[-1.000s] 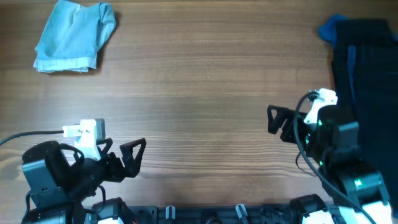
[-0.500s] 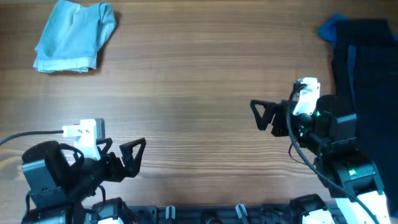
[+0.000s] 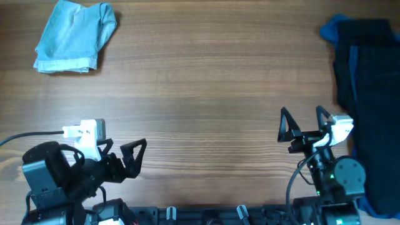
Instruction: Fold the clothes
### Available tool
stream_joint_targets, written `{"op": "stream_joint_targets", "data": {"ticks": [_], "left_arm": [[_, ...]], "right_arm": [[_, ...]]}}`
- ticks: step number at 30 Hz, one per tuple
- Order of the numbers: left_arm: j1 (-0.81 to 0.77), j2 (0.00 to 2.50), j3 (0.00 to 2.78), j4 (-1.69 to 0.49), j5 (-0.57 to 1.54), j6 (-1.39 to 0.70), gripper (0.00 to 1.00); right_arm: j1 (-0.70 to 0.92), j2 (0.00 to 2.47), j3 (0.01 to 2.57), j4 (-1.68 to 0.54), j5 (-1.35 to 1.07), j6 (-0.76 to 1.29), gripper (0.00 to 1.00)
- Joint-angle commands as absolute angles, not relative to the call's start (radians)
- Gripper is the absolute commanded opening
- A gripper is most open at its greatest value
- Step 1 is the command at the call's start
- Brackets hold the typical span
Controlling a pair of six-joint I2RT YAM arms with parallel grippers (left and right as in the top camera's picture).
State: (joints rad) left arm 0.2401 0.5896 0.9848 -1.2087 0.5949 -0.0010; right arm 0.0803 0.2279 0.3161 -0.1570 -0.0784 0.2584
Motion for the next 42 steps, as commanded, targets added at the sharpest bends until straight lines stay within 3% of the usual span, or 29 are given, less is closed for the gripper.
{"op": "stream_joint_targets", "data": {"ticks": [1,7,12,42], "left_arm": [[0.233,0.587,0.981,-1.206,0.589,0.015,1.00],[0.233,0.587,0.981,-1.206,0.589,0.015,1.00],[0.233,0.587,0.981,-1.206,0.589,0.015,1.00],[0.233,0.589,0.981,-1.209,0.589,0.015,1.00]], "right_arm": [[0.065,0.175,0.207,-0.034,-0.089,0.232,1.00],[-0.018,0.038,0.103,0.001,-0.090,0.221,1.00],[-0.067,0.002,0.102,-0.005,-0.091,0.076,1.00],[-0.068,0.010,0.005,0.007,-0.101,0.002,0.99]]}}
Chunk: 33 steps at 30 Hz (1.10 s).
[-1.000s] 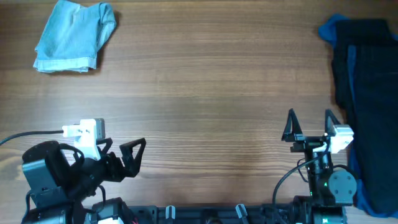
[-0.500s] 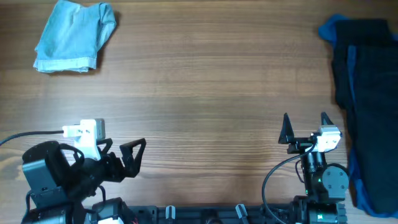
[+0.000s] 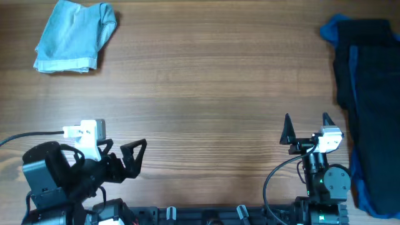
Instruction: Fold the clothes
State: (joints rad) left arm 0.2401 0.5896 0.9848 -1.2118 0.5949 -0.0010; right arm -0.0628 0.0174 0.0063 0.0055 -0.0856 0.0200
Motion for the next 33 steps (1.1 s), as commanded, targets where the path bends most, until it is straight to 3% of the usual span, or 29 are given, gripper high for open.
{"op": "stream_joint_targets", "data": {"ticks": [1,7,11,18,33], "left_arm": [[0.233,0.588,0.981,-1.209,0.589,0.015,1.00],[0.115,0.463,0.976,-1.106,0.542,0.015,1.00],[0.021,0.319,0.806,-0.737,0.547,-0.080,1.00],[0.019,0.108,0.265,-0.151,0.402,-0.431,1.00],[0.017,0.002,0.007,-0.026,0.248,-0.453,1.00]], "right_arm": [[-0.068,0.010,0.005,0.007,-0.101,0.003,1.00],[-0.068,0.010,0.005,0.007,-0.101,0.003,1.00],[-0.068,0.010,0.005,0.007,-0.101,0.002,1.00],[-0.068,0.010,0.005,0.007,-0.101,0.003,1.00],[-0.068,0.010,0.005,0.007,-0.101,0.003,1.00]]}}
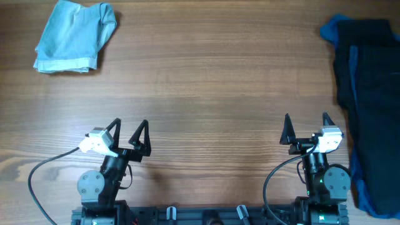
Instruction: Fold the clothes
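A folded light blue garment (75,36) lies at the far left corner of the wooden table (206,87). A pile of dark navy and blue clothes (365,106) stretches along the right edge. My left gripper (129,129) stands open near the front left, fingers pointing away from the base, nothing between them. Near the front right my right gripper (305,125) is also open and empty, just left of the dark pile.
Both arm bases and their cables (44,181) sit along the front edge. The wood between the two grippers and the garments carries no other objects.
My left arm has swung from a sideways pose at the front left corner to an upright pose facing the table, its gripper now further right and forward. The right arm is unchanged.
At first my left arm lay turned sideways at the front left and my right gripper was tilted near the dark pile. Then the right arm stood straight. Now the left arm stands straight too, both grippers open and empty; the clothes lie where they were.
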### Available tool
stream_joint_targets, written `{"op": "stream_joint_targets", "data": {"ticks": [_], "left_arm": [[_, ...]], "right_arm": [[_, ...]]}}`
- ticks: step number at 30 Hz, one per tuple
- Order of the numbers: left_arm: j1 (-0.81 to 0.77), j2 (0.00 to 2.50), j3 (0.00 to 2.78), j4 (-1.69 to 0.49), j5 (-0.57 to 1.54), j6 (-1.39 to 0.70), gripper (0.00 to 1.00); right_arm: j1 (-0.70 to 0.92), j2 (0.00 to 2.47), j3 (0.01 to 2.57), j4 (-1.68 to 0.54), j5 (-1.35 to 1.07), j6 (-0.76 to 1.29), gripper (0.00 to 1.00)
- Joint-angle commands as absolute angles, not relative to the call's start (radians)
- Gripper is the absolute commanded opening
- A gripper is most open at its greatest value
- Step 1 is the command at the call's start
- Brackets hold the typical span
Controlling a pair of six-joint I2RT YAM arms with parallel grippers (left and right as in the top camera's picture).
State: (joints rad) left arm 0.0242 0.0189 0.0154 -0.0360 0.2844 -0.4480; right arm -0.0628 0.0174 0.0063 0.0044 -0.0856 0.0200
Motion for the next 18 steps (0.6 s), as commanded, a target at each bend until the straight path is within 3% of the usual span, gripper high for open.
{"op": "stream_joint_targets", "data": {"ticks": [1,18], "left_arm": [[0.017,0.002,0.007,-0.027,0.232,-0.453,1.00],[0.017,0.003,0.007,-0.056,0.208,-0.453,1.00]], "right_arm": [[-0.068,0.010,0.005,0.007,-0.101,0.003,1.00],[-0.068,0.011,0.005,0.007,-0.101,0.003,1.00]]}}
